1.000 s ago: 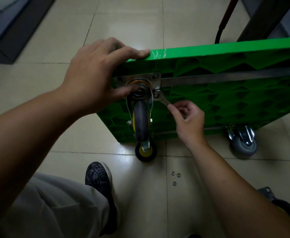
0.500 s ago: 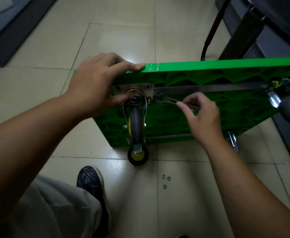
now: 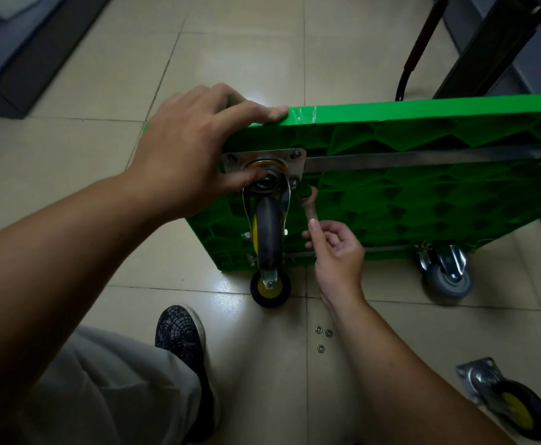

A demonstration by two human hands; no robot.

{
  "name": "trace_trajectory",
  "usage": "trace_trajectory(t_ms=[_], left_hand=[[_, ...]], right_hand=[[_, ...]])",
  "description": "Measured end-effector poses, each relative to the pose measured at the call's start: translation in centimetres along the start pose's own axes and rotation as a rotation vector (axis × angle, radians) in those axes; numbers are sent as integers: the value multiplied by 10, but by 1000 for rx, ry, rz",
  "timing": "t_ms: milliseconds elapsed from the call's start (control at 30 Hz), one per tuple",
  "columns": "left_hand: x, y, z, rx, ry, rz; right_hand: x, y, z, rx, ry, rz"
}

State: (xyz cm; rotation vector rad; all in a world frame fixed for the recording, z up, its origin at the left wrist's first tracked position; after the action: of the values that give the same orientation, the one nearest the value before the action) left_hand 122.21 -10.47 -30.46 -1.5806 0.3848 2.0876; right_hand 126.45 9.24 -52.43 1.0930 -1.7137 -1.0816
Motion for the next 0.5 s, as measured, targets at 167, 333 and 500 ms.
trace_trajectory(t_ms=[167, 333, 500], left_hand=[[0, 1, 1, -8, -4, -4], [0, 1, 2, -15, -3, -1], [-1, 0, 2, -16, -2, -1]], right_hand=[[9, -1, 4, -6, 39, 8], [12, -7, 1, -3, 45, 38], [16, 0, -1, -27, 34, 64]])
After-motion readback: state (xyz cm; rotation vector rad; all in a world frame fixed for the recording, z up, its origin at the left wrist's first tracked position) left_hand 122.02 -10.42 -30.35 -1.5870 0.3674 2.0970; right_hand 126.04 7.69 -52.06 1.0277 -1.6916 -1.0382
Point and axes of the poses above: each hand's wrist, its own z-axis towards the middle knuckle, its own x-axis out of the palm, y = z × x, the point moved 10 cm from there along z, towards the middle knuckle, and after that the axes turned 7 degrees about x, right-handed, at the moved point
